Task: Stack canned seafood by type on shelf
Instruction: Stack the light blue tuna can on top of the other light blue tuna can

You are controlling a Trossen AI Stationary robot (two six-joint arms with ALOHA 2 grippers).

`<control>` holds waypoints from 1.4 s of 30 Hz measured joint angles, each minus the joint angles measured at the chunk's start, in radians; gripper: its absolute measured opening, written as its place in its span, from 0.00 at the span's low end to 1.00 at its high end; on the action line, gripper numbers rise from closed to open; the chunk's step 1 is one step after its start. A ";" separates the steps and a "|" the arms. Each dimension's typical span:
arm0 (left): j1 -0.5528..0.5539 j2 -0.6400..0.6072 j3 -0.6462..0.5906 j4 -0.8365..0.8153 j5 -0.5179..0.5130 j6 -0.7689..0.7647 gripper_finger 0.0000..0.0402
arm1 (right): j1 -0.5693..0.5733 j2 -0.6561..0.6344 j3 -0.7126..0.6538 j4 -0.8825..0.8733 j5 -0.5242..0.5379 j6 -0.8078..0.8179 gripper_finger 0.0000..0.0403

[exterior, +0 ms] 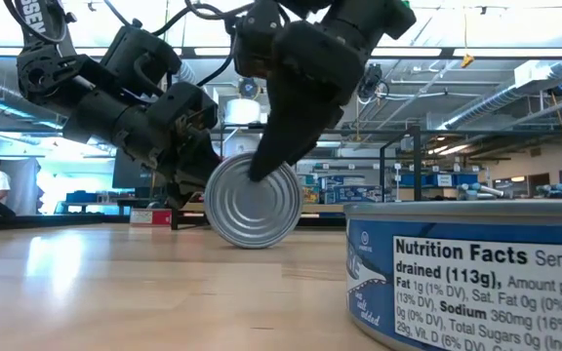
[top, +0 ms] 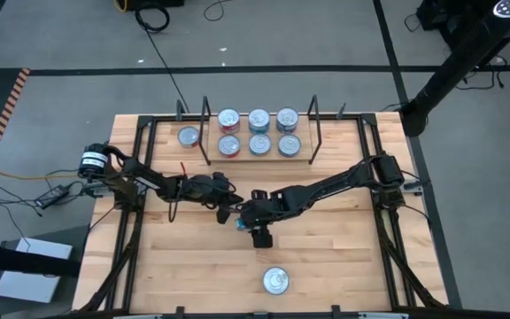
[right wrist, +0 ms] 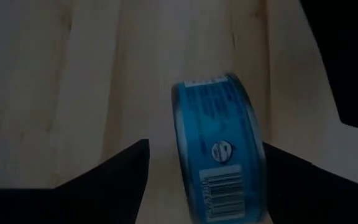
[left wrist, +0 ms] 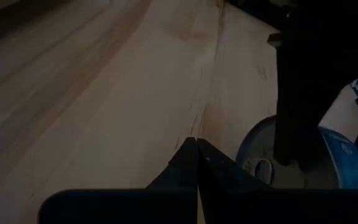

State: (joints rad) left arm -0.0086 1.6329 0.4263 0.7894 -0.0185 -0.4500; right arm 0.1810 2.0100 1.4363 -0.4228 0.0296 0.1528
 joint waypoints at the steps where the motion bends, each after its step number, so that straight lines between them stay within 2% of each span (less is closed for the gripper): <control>1: 0.000 0.000 0.000 0.002 0.000 0.000 0.00 | 0.000 -0.003 0.000 0.003 0.000 0.002 0.69; 16: 0.000 0.000 0.000 0.001 0.004 -0.003 0.00 | -0.001 -0.005 0.000 0.041 0.002 0.005 0.61; 20: 0.000 0.000 0.000 0.001 0.004 -0.007 0.00 | -0.001 -0.003 0.000 0.033 0.003 0.005 0.53; 25: 0.000 0.000 0.000 0.001 0.004 -0.007 0.00 | -0.001 -0.003 0.000 0.037 0.006 0.004 0.37; 28: 0.000 0.000 0.000 0.004 0.004 -0.008 0.00 | -0.001 -0.006 0.000 0.033 0.010 0.002 0.37; 33: 0.002 0.000 0.000 0.023 -0.035 -0.050 0.00 | 0.003 -0.060 -0.001 -0.017 0.130 -0.048 0.37; 38: 0.003 0.000 0.000 0.044 -0.041 -0.051 0.00 | -0.012 -0.159 -0.001 -0.137 0.325 -0.169 0.37; 42: 0.002 0.000 0.000 0.044 -0.045 -0.052 0.00 | -0.065 -0.221 -0.001 -0.174 0.483 -0.287 0.37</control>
State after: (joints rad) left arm -0.0067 1.6333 0.4267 0.8334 -0.0634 -0.5019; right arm 0.1156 1.7892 1.4357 -0.5972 0.5123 -0.1343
